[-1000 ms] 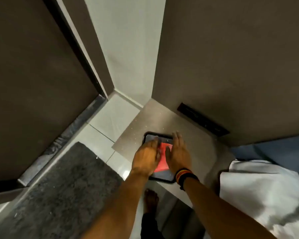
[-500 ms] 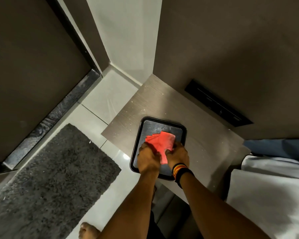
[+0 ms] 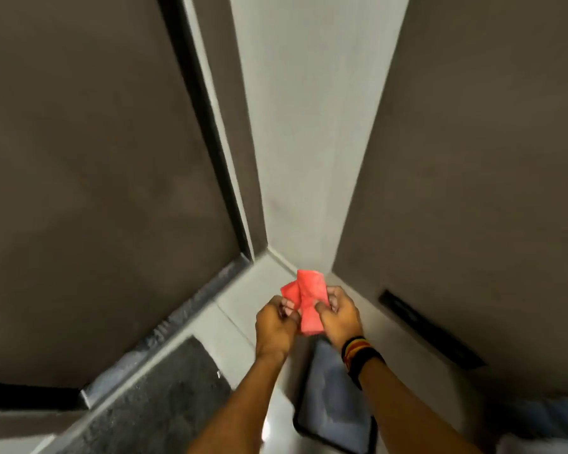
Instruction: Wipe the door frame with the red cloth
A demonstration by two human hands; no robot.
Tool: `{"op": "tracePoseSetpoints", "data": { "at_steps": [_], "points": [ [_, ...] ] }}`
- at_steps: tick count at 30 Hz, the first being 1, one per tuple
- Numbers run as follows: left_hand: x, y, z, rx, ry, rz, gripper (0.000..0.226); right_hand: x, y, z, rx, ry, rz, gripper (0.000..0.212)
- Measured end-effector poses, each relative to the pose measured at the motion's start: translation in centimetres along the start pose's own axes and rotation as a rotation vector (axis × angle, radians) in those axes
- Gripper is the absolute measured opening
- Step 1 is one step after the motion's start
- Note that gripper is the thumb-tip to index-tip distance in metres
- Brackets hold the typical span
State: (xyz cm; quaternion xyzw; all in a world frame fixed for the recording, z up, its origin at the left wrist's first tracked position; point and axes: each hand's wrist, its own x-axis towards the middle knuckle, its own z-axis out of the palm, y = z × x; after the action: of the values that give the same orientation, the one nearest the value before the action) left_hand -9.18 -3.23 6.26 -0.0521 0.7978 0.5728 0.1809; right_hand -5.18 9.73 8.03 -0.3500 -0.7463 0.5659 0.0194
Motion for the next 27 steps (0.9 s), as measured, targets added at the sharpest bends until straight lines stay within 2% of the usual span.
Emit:
{"op": "tracePoseSetpoints", "data": {
  "at_steps": [2, 8, 10, 14, 18, 23, 27],
  "points": [
    [0.7, 6.3, -4.0, -0.002, 0.043, 0.1, 0.011, -0.4, -7.3, 0.7, 0.047, 0.0, -0.111, 0.017],
    [-1.6, 26.7, -20.8, -0.028, 0.306, 0.46, 0.018, -6.7, -33.1, 3.5, 0.126, -0.056, -0.526, 0.016],
    [-4.6, 32.6, -28.5, -0.045, 0.438, 0.58, 0.019, -11.4, -42.2, 5.4, 0.165, -0.099, -0.686, 0.017],
    [-10.8, 40.8, -41.6, 0.022, 0.731, 0.773, 0.01, -21.0, -55.6, 9.6, 0.203, -0.165, -0.971, 0.024],
    [-19.5, 43.6, -56.3, 0.104, 1.047, 0.881, 0.006, -33.8, -65.1, 16.7, 0.23, -0.281, -1.237, 0.022],
    [-29.5, 40.6, -70.6, 0.215, 1.377, 0.861, 0.004, -48.1, -69.4, 26.6, 0.254, -0.476, -1.412, 0.02],
    [-33.2, 36.6, -77.5, 0.329, 1.457, 0.754, 0.004, -53.6, -69.4, 34.4, 0.277, -0.526, -1.433, 0.019]
  ]
}}
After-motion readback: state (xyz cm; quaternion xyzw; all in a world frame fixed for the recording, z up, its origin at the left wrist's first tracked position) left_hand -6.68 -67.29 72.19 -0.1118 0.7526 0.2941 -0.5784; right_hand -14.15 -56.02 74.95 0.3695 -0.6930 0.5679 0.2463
